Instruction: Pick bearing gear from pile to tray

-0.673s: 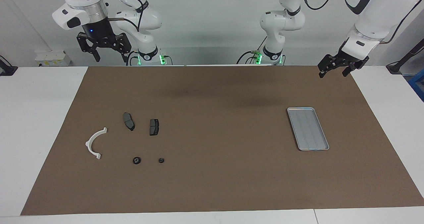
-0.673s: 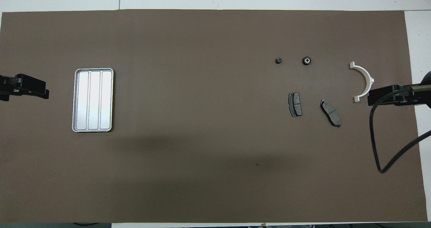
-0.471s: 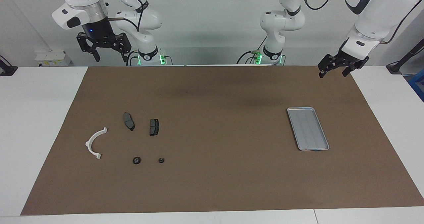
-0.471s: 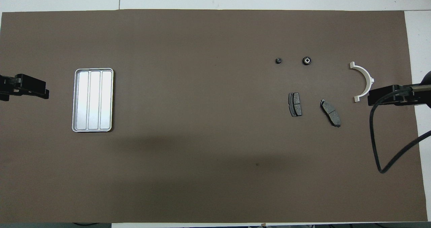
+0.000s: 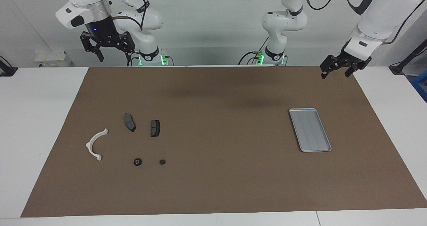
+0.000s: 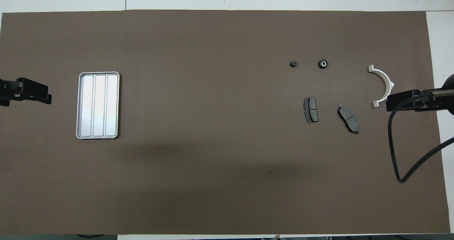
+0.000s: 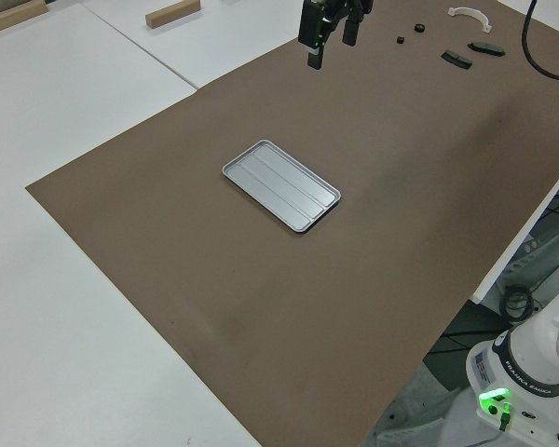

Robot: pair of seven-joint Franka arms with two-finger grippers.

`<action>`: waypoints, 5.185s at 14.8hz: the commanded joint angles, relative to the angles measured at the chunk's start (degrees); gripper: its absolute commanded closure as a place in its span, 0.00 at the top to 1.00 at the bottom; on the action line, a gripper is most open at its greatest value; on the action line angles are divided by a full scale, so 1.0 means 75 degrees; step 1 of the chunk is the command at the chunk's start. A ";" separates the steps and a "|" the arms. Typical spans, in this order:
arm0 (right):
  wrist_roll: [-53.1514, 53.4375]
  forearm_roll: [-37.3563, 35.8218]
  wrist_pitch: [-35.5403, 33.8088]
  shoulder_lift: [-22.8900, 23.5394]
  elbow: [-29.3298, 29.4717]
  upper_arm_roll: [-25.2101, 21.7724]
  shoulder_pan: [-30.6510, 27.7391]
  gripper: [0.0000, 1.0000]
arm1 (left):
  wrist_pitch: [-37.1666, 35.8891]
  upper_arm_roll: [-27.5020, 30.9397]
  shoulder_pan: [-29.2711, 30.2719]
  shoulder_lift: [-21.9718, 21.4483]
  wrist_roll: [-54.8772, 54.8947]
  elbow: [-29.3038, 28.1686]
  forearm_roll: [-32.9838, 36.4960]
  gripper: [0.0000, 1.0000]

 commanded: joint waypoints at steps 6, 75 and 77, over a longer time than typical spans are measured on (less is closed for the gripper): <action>-0.0262 0.0275 -0.0025 -0.0184 -0.0193 -0.0008 -0.0033 1.00 | 0.0067 0.0073 -0.0097 -0.0206 0.0010 -0.0233 0.0016 1.00; 0.6632 0.0498 -0.0167 0.4738 0.4213 0.0297 0.2963 0.00 | 0.0055 0.0073 -0.0097 -0.0206 0.0010 -0.0233 0.0016 1.00; 0.7667 0.0498 0.0092 0.4761 0.4201 0.0321 0.3456 0.00 | 0.0055 0.0073 -0.0097 -0.0206 0.0010 -0.0233 0.0028 1.00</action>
